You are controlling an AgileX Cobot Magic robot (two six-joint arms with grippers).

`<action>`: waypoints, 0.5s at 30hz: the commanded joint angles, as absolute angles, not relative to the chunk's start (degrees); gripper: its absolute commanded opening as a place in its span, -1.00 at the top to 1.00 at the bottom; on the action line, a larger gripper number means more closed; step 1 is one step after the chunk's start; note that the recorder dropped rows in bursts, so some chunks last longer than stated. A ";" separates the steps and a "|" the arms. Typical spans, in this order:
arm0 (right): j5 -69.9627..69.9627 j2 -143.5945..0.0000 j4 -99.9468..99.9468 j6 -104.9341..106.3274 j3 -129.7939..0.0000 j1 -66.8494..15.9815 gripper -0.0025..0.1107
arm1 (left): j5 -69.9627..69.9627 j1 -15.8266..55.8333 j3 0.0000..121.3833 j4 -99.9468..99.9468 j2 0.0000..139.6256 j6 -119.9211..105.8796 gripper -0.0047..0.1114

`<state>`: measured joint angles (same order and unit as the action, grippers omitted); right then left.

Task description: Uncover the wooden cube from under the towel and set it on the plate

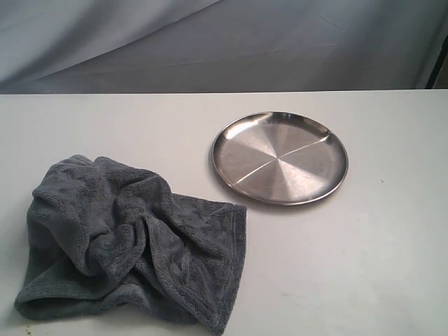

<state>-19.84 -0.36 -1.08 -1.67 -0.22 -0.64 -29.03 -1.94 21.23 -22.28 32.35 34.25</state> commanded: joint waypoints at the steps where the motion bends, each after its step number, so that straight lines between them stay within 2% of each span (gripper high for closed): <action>1: -19.66 0.00 -1.33 -1.75 0.00 -0.93 0.96 | -28.29 -1.66 28.47 -35.54 44.17 40.95 0.91; 9: -19.66 0.00 -1.33 -1.75 0.00 -0.93 0.96 | -25.56 -1.66 37.53 -57.09 58.74 48.05 0.92; 15: -19.66 0.00 -1.33 -1.75 0.00 -0.93 0.96 | -15.03 -1.66 43.85 -78.85 62.10 70.87 0.92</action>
